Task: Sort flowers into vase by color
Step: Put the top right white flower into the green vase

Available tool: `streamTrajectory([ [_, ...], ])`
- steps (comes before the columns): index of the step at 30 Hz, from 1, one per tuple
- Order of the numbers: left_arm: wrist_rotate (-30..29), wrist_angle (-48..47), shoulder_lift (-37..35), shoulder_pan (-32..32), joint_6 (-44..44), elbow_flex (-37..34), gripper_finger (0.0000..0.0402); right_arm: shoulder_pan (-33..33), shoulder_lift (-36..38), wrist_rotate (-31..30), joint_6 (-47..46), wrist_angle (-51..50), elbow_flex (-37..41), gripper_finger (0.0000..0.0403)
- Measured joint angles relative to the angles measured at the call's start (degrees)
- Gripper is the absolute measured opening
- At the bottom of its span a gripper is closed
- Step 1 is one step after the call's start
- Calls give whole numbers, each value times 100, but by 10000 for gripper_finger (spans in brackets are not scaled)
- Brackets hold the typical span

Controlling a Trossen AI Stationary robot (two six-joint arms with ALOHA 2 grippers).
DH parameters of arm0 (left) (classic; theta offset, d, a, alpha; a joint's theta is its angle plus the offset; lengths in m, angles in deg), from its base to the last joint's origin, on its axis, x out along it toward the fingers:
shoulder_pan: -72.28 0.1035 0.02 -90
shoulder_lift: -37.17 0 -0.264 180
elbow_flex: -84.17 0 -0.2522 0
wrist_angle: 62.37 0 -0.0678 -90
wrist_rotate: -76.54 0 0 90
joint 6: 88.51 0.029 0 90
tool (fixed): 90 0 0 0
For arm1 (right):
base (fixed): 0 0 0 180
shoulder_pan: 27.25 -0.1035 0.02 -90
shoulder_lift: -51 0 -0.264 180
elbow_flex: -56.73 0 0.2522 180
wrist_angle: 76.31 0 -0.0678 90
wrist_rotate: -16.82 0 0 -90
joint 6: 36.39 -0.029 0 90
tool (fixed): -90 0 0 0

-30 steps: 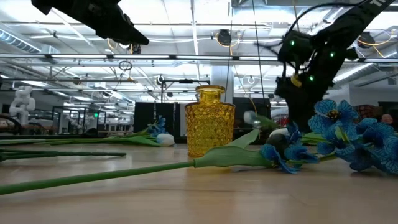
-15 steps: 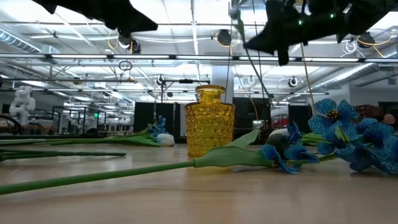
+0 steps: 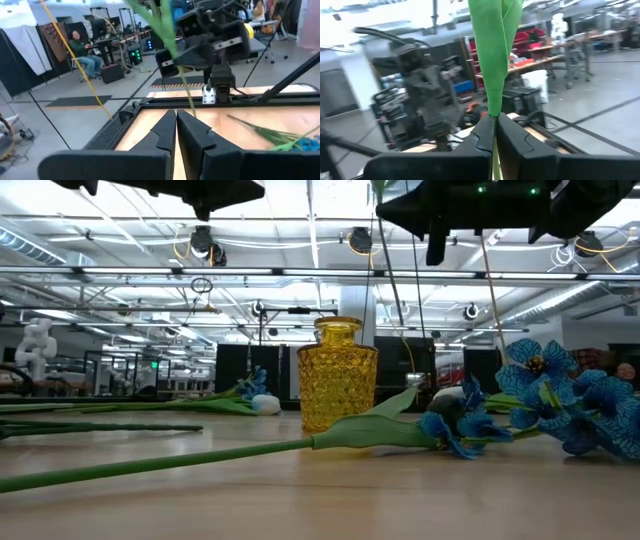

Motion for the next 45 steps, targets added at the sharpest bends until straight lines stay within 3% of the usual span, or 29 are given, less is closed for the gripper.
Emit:
streamTrajectory([
  [3,103,36,84,51,-142,0,25,-101,-196,25,-26,205,-99,4],
  [10,1247,552,635,193,-642,2,25,-276,-672,25,278,125,-662,4],
  [16,1389,566,976,234,-646,0,29,-297,-1119,192,375,91,-1076,4],
  [22,1744,407,938,429,-1046,0,100,-294,-1453,177,366,70,-1308,4],
  [26,1770,317,925,431,-1057,0,166,-294,-1620,173,360,91,-1405,4],
  [30,1622,535,971,426,-1057,0,204,-294,-1669,170,364,142,-1410,4],
  [34,1301,957,1161,437,-1085,0,212,-294,-1669,168,366,145,-1410,4],
  [45,1315,2009,1969,437,-1096,0,212,-294,-1669,164,177,144,-1410,4],
])
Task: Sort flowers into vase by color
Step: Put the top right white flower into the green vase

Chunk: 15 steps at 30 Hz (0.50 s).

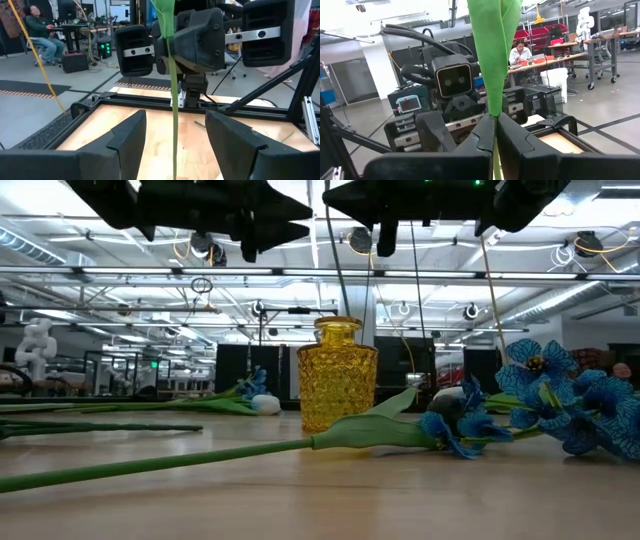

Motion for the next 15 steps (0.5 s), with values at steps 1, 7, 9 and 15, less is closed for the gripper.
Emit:
streamTrajectory([
  [1,0,39,35,0,2,0,212,0,0,-2,-10,-1,0,4],
  [7,7,117,77,34,36,0,212,19,0,-30,38,31,0,4],
  [9,9,118,68,72,44,0,212,48,0,-30,40,45,0,4],
  [15,466,300,64,263,4,5,212,83,0,-31,46,45,0,4],
])
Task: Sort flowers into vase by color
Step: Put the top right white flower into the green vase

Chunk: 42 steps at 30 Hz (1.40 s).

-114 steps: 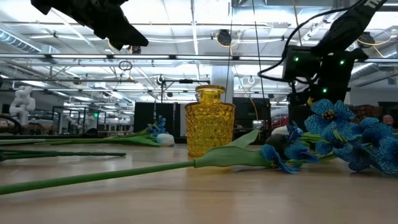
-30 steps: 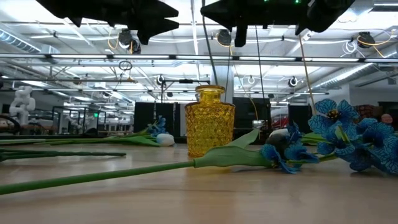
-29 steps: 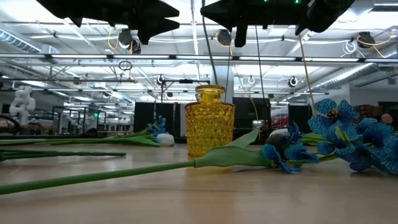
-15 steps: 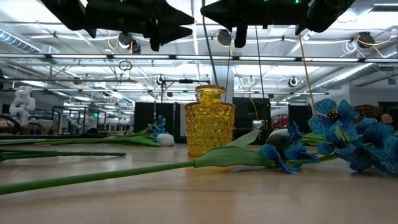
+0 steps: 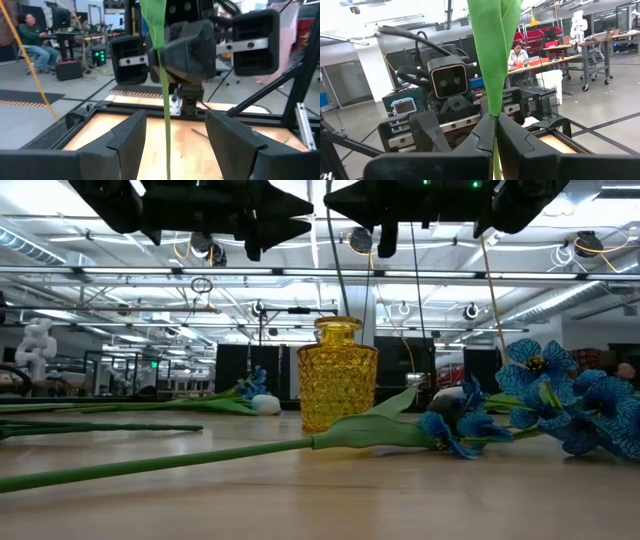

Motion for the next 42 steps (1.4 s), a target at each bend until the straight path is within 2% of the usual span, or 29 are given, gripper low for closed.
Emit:
streamTrajectory([
  [7,175,9,38,239,-3,61,212,0,0,3,40,-2,0,4],
  [12,519,480,362,279,-265,117,212,0,0,3,58,-4,0,4],
  [18,508,716,720,278,-256,302,212,0,2,8,169,-7,2,4],
  [24,758,708,1052,272,-253,548,212,0,2,9,282,-50,2,4],
  [30,755,756,1174,310,-246,623,207,1,4,9,309,-55,2,4],
  [35,752,951,1174,318,-243,625,166,4,4,8,348,-76,2,4],
  [42,750,991,1149,386,-256,627,62,4,4,-118,348,-180,2,4],
])
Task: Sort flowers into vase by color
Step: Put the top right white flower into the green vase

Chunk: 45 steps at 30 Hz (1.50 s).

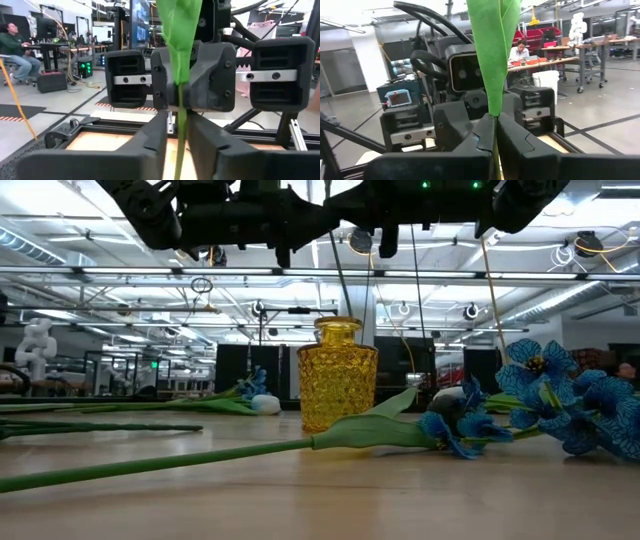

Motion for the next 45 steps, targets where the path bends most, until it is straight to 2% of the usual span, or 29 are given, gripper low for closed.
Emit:
streamTrajectory([
  [2,32,-55,-21,53,-12,-1,28,0,2,-72,-3,-85,0,4],
  [4,193,-74,-21,127,-87,-2,11,2,4,-75,-35,-141,0,5],
  [8,688,-69,-21,305,-381,-2,17,0,4,-57,-48,-162,0,24],
  [14,1368,-20,-96,582,-656,-2,9,0,236,-34,-50,-570,0,95],
  [19,1648,-100,-347,733,-656,-2,8,0,661,-36,-50,-1256,2,150],
  [24,1778,-496,-727,868,-633,-2,8,0,1101,-38,-40,-2023,2,183],
  [29,1834,-924,-932,1036,-299,-2,14,0,1270,-38,-31,-2494,2,192],
  [35,1844,-964,-857,1340,-76,-4,15,0,1270,-40,-9,-2961,2,188],
  [42,1964,-587,-665,1593,12,-195,16,3,1270,-64,-9,-3215,2,187],
  [45,1960,-418,-499,1608,-33,-197,16,4,1270,-366,-39,-3286,2,187],
])
